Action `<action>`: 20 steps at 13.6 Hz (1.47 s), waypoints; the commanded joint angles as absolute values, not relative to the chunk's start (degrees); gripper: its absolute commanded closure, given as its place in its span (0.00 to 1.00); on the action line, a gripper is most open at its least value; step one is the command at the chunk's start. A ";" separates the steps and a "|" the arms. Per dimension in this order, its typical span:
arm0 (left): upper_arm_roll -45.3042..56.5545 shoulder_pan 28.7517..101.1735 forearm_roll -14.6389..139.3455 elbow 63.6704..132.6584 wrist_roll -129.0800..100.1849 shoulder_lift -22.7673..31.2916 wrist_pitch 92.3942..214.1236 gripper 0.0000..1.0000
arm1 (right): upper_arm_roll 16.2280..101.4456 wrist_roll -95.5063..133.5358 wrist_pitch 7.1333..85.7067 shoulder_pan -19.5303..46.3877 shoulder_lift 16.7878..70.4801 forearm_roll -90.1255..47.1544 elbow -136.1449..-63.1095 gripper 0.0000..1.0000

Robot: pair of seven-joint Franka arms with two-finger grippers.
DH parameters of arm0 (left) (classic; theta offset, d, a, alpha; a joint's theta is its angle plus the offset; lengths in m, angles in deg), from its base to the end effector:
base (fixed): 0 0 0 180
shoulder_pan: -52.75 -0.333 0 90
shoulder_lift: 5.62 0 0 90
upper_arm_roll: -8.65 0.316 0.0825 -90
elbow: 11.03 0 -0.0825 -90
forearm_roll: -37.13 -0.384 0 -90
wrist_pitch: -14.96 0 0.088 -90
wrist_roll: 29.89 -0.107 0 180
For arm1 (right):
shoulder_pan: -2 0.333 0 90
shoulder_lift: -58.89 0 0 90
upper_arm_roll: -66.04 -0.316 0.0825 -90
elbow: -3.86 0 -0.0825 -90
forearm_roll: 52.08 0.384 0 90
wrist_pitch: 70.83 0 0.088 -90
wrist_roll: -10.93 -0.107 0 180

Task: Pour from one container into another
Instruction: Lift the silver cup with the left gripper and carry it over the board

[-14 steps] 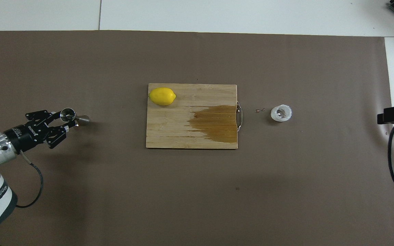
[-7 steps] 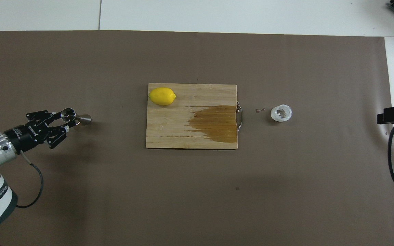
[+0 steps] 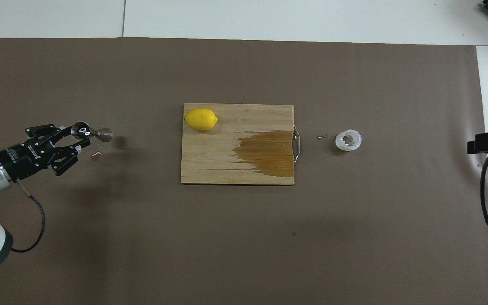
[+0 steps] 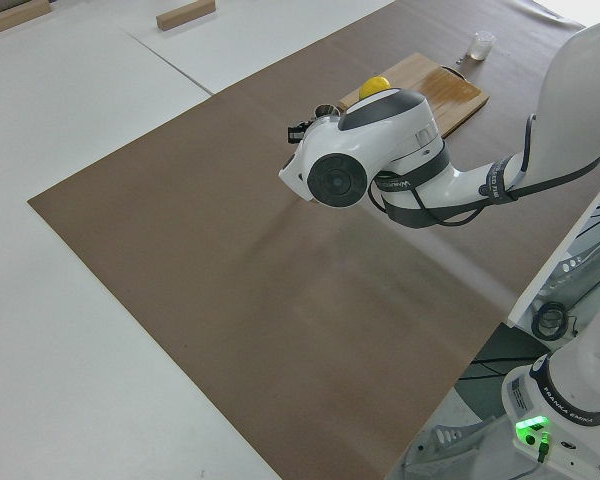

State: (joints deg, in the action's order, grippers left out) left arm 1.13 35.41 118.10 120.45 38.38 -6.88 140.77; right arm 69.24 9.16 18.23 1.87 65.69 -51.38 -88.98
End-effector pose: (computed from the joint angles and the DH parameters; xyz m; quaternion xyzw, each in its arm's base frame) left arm 0.5191 0.0544 0.3748 0.3389 0.7898 -0.2743 0.4314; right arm 0.5146 -0.0306 0.6631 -0.9986 0.0441 -0.0264 0.0091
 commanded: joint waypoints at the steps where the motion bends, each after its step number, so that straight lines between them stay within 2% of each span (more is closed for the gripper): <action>1: 1.36 39.99 119.04 118.70 45.58 -8.79 140.82 1.00 | 69.03 8.29 17.59 1.48 66.36 -50.67 -89.48 0.00; 6: 1.01 51.84 119.13 115.19 53.93 -7.91 145.72 1.00 | 69.03 8.29 17.59 1.48 66.36 -50.67 -89.48 0.00; 10: 0.66 65.98 120.00 114.12 58.78 -6.51 161.78 1.00 | 69.03 8.29 17.59 1.48 66.36 -50.67 -89.48 0.00; 14: 0.57 79.26 135.80 113.95 59.41 -4.75 181.12 1.00 | 69.03 8.29 17.68 1.48 66.36 -50.67 -89.48 0.00; 17: -1.53 81.92 139.43 112.02 59.32 -3.08 186.95 1.00 | 69.03 8.29 17.68 1.48 66.36 -50.67 -89.48 0.00; 20: -6.80 82.54 139.53 105.97 59.23 3.50 191.71 1.00 | 69.03 8.29 17.59 1.48 66.36 -50.67 -89.48 0.00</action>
